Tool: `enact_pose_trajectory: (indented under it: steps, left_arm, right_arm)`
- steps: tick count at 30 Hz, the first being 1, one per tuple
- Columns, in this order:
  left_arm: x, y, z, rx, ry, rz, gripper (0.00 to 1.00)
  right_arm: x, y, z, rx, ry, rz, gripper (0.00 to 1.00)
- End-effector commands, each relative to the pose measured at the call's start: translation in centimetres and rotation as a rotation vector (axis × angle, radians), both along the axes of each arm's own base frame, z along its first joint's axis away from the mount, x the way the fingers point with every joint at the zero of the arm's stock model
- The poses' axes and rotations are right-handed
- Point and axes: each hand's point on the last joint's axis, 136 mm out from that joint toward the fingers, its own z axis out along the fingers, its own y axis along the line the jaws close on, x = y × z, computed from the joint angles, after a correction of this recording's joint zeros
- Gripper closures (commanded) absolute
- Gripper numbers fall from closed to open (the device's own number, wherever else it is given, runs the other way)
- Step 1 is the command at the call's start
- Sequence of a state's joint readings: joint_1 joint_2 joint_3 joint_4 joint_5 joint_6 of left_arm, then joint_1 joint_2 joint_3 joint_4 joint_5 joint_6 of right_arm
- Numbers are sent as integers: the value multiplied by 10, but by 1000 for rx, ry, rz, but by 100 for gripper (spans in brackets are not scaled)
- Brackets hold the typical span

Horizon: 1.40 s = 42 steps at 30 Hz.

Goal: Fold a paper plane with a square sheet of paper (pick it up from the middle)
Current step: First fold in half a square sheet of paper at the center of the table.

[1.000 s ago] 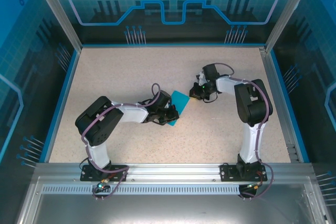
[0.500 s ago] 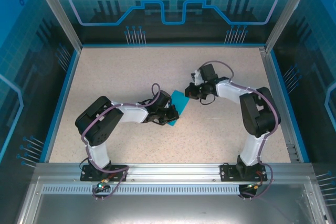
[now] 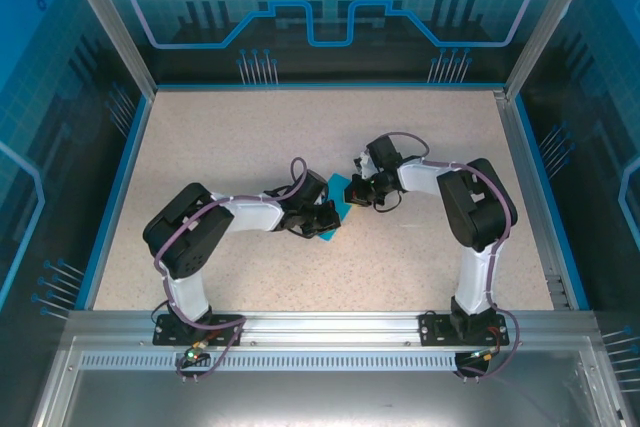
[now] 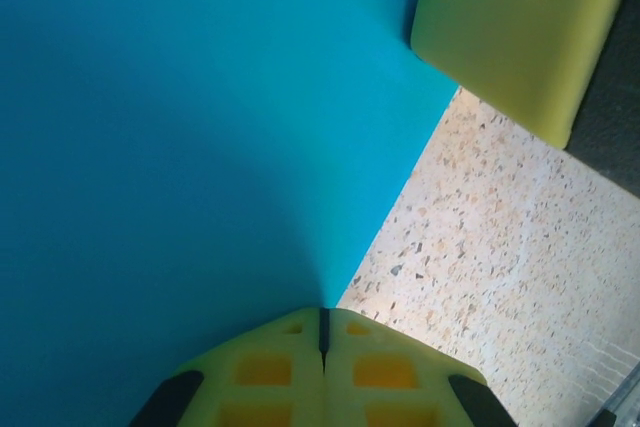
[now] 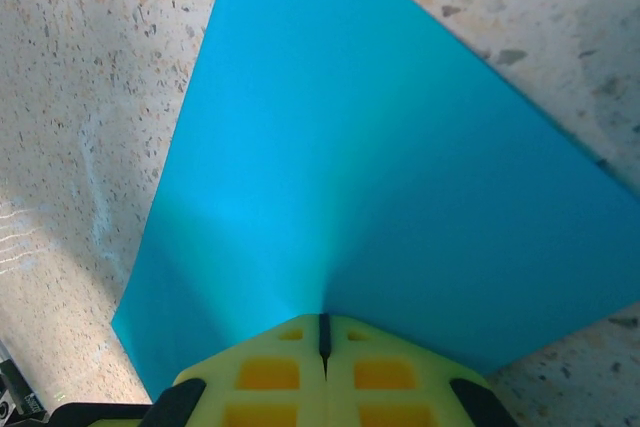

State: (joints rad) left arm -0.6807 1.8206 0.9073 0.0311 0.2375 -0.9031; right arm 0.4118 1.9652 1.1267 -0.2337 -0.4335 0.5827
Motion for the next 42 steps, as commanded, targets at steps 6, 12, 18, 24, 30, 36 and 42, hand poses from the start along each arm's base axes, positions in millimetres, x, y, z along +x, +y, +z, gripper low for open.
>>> enact_pose_trajectory:
  steps: [6,12,18,24,30,36,42]
  left_arm:
    - [11,-19,29,-66,-90,-76,90]
    - [22,-22,21,-55,-133,-85,95]
    - [23,-19,2,-10,-129,-94,97]
    - [7,-4,-18,42,-78,-103,98]
    - [-21,9,-27,55,-19,-115,98]
    - [-48,17,-32,48,25,-129,98]
    - [-73,16,-40,61,56,-184,98]
  right_arm:
    - [-16,-18,-34,-95,96,-15,100]
    - [-19,-16,-38,-90,109,-8,100]
    - [-21,-15,-41,-91,118,-8,100]
    - [-23,-17,-43,-101,128,-9,100]
    - [-24,-21,-47,-129,145,-14,100]
    - [-24,-24,-50,-151,158,-17,100]
    - [-24,-26,-51,-165,164,-18,100]
